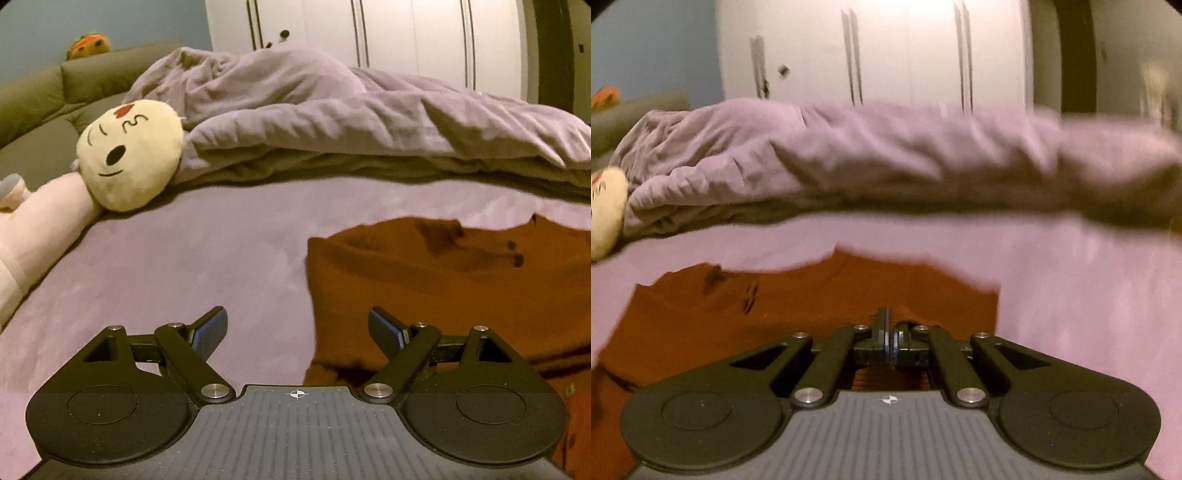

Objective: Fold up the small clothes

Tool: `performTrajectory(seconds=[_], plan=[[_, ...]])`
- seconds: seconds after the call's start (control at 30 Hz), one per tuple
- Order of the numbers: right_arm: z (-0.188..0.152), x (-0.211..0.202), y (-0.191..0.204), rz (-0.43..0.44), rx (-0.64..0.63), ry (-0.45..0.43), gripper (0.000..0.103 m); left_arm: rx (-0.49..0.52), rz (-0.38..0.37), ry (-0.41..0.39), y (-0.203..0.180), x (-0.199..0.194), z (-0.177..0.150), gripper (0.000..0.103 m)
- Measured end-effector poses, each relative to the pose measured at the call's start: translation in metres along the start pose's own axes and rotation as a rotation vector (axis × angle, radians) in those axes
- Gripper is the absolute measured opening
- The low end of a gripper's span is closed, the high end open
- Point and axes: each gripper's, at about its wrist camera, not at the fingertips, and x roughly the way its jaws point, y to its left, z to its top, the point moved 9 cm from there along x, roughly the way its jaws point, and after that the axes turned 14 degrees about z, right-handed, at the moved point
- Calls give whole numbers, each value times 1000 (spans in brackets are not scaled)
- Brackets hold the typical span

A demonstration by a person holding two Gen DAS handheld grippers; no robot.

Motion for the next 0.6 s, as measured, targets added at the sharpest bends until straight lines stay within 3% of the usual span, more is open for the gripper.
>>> performTrajectory(seconds=[0.07,0.13,0.27,0.4,0.5,0.6], plan=[[8,-1,4,-70,-121,-39,1,12,-6,-5,-9,4,1,88],[5,5,0,-106,-161,-28,1,51,-7,13,-20,11,-3,88],[-20,18,-33,-199,-28,86,4,150,-9,56,-31,22,-21,88],[-27,-8,-51,-256,125,44,13,106,-19,34,-23,11,-18,89],[-20,-18,-30,-210,106,-22,16,52,-67,27,-32,3,-5,93],[-13,0,16,-63,32,-6,17,62,-123,49,-54,3,-3,94]])
